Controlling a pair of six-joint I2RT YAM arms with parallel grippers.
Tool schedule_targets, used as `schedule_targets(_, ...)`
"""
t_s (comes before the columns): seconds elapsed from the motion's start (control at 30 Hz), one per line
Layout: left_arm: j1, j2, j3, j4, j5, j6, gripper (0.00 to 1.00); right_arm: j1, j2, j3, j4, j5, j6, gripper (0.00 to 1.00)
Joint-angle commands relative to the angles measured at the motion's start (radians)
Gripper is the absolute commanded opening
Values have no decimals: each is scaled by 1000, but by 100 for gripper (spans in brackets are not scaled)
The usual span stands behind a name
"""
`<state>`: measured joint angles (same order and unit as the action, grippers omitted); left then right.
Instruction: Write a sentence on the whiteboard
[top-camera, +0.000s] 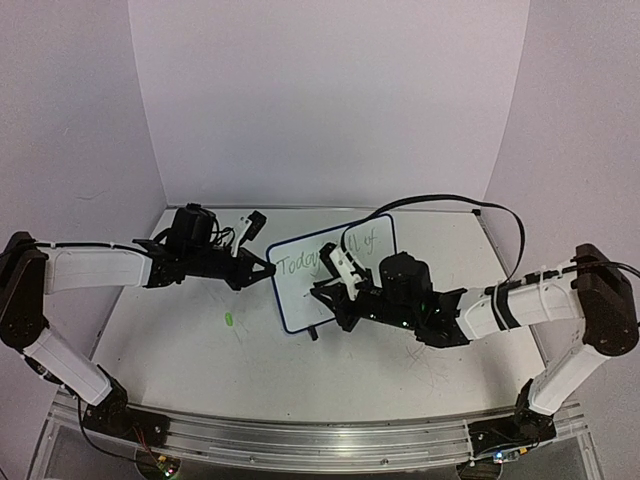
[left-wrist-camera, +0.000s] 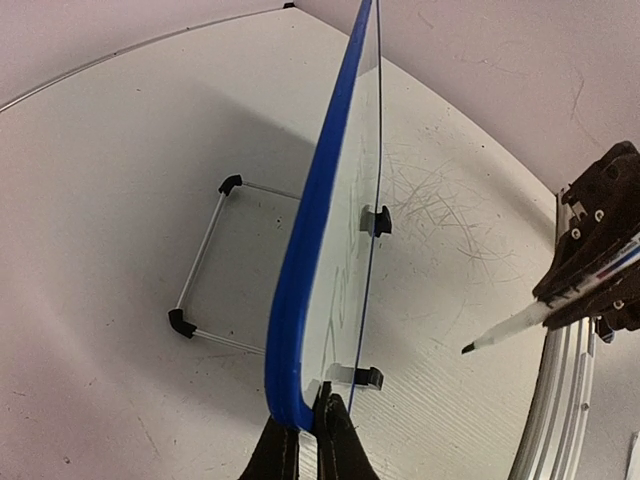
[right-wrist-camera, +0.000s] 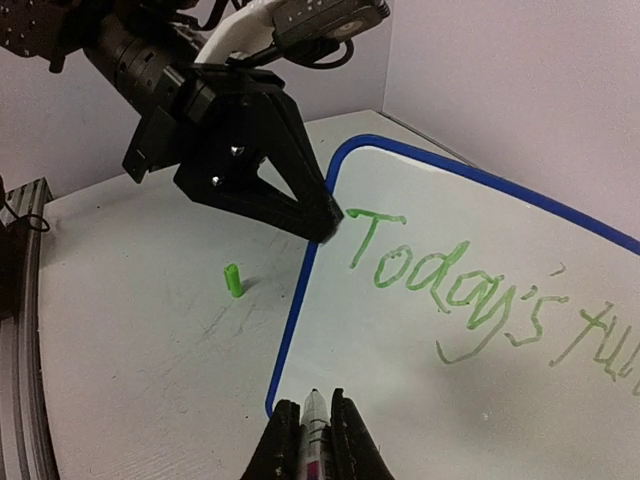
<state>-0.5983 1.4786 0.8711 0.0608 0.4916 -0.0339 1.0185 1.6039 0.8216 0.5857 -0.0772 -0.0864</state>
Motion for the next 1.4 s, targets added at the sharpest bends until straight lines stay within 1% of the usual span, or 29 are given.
schedule_targets(0.0,-5,-9,24,-53,-147,72,0,5,18,45,21,-4,-4,0)
schedule_targets(0.23,-5,-2,29,-55,-146,76,0,5,25,43,43,26,-21,0)
schedule_targets(0.43,-4,5,32,-55,-140,84,0,22,68,82,51,58,-62,0)
schedule_targets(0.6,-5,5,34,-55,-140,87,0,27,84,78,110,25,-67,0)
schedule_targets(0.7,-5,7,34,-55,-142,91,0,31,101,73,129,49,-74,4)
schedule_targets(0.83,-5,10,37,-55,-145,95,0,30,105,38,177,77,-52,0)
schedule_targets(0.93,-5,8,37,-55,-142,96,0,33,118,41,180,60,-55,0)
schedule_targets(1.1,-5,7,35,-55,-141,96,0,37,167,96,150,95,-77,0)
schedule_targets(1.27,-5,6,33,-55,-141,98,0,41,200,131,147,88,-67,0)
schedule_targets(1.37,-5,5,31,-55,-141,99,0,41,211,137,156,123,-54,0)
